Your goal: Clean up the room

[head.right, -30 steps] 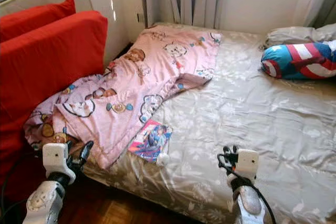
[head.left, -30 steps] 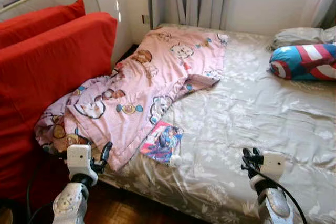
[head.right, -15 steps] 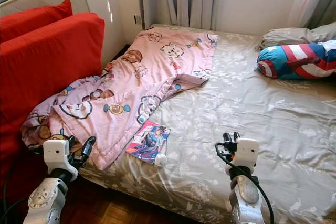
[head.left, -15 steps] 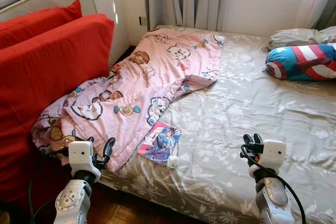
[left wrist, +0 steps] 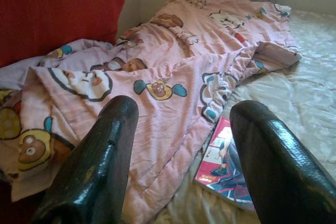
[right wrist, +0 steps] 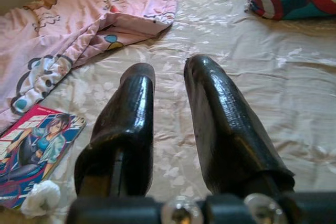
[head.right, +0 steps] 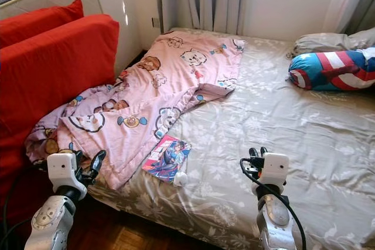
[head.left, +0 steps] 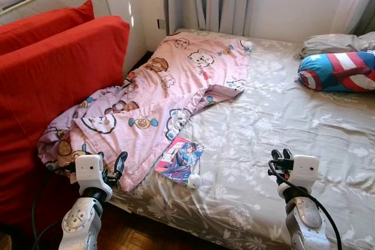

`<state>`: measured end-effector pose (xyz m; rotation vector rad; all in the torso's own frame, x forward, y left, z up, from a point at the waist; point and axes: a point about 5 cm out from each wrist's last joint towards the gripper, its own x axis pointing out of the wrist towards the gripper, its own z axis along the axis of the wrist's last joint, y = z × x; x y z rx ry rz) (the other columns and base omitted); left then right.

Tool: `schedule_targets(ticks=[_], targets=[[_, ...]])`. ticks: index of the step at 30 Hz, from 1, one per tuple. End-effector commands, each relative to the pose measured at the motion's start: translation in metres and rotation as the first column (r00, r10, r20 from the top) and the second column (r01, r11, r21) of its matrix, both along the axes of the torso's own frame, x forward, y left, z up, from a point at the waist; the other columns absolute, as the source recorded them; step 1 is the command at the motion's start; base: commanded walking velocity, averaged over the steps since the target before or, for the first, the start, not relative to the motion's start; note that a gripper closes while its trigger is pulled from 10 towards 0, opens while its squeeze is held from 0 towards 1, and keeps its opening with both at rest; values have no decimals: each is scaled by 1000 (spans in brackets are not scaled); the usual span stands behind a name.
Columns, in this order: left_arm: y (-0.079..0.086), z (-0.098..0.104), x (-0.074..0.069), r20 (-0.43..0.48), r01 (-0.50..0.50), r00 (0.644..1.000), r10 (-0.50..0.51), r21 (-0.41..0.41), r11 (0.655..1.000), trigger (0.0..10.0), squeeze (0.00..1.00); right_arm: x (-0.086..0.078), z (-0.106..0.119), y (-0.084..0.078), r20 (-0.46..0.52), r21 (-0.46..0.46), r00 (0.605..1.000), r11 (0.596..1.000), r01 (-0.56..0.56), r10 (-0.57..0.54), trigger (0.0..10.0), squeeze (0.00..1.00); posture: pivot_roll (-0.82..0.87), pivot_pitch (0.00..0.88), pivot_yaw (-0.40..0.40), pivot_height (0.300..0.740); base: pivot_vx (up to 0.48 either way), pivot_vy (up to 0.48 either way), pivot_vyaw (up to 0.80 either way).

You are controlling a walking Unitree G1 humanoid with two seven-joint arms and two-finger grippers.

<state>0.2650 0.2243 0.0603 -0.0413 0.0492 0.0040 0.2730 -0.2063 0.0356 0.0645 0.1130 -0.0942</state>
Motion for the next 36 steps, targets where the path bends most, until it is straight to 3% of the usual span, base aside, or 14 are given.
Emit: schedule_targets(ticks=[1, 36], targets=[[0, 0, -1, -10, 4, 1000, -4, 7, 1000, 10000, 0, -1, 1, 1, 4, -2, 1000, 1000, -3, 3, 10000, 0, 36, 0, -2, 740, 0, 274, 0], [0, 9, 1, -9, 22, 1000, -22, 26, 999, 10000, 0, 1, 0, 11, -12, 39, 1000, 999, -9, 10, 10000, 0, 51, 0, 11, 740, 0, 272, 0]])
